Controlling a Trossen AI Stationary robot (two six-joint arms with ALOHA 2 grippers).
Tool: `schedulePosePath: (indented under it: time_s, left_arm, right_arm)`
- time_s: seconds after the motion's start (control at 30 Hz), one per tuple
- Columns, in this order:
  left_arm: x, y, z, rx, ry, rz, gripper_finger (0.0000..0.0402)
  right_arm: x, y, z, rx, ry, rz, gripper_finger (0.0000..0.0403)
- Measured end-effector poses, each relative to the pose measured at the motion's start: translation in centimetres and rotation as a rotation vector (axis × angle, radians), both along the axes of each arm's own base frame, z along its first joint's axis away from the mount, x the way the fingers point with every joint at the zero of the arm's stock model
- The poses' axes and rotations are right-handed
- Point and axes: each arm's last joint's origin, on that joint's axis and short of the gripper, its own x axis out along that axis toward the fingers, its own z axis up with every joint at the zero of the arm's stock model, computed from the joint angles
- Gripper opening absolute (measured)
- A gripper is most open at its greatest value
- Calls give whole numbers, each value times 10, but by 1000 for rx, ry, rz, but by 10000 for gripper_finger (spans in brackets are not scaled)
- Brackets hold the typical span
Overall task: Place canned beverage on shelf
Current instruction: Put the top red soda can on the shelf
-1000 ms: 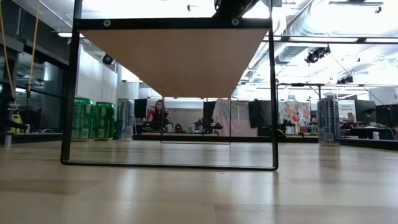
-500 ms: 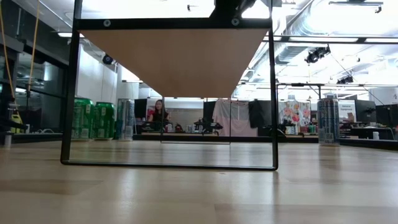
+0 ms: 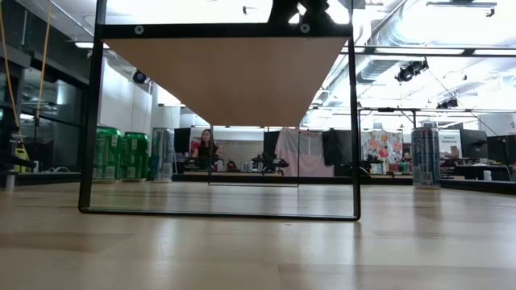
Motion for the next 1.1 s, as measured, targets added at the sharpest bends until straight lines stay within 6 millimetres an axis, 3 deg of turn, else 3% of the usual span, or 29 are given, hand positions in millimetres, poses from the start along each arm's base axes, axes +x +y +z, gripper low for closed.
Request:
schedulePosePath:
  time_s: [0.27, 1.1]
  left_arm:
    - [0, 1, 0, -6, 1, 22, 348]
    - [0, 1, 0, -10, 1, 35, 348]
  right_arm:
    - [-3, 5, -2, 88, -86, -180, 294]
    - [-2, 5, -4, 87, -49, -145, 296]
